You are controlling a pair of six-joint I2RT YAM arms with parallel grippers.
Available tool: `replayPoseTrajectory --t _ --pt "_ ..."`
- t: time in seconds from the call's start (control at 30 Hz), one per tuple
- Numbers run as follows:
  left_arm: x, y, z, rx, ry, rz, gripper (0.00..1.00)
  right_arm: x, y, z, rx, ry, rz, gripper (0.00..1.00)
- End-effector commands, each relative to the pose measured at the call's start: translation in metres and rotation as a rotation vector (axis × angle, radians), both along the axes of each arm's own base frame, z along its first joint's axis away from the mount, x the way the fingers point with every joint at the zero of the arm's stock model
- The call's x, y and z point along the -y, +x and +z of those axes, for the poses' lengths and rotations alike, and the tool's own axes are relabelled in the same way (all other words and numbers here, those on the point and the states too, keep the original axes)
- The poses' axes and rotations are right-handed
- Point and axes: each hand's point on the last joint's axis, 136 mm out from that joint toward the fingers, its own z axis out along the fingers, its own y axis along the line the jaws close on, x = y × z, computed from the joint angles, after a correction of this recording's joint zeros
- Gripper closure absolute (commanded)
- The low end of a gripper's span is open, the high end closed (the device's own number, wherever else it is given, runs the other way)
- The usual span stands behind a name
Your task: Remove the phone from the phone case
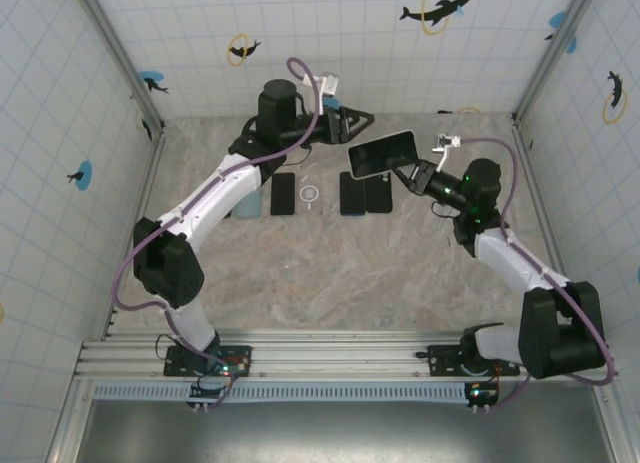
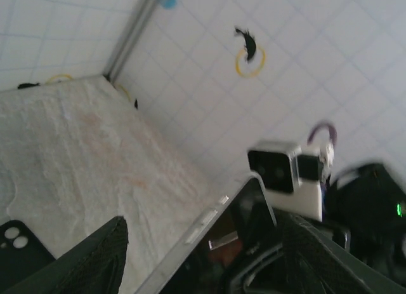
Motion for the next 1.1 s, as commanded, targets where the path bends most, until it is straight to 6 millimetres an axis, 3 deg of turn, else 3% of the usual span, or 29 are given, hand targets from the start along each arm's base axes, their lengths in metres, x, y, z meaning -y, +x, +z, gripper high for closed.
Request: replayPoseTrajectory --t 0.0,0.27,0.73,1.07 --pt "-0.004 -0.025 -0.018 0.084 0.107 -0.19 0.36 -0.013 -0.016 0.008 0.11 -0.085 0.183 0.94" --pt "-0.008 -0.034 -0.047 0.097 0.215 -0.285 0.41 -0.022 -0.022 0.003 0.177 -0.155 0.336 0.94" --pt "0.004 -0.058 -0.044 -0.003 0.07 -0.462 0.6 -0.035 -0.03 0.004 0.304 -0.152 0.492 0.93" --pt "0.008 -0.063 -0.052 -0.044 0.063 -0.482 0.75 -0.042 -0.029 0.007 0.325 -0.133 0.541 0.93"
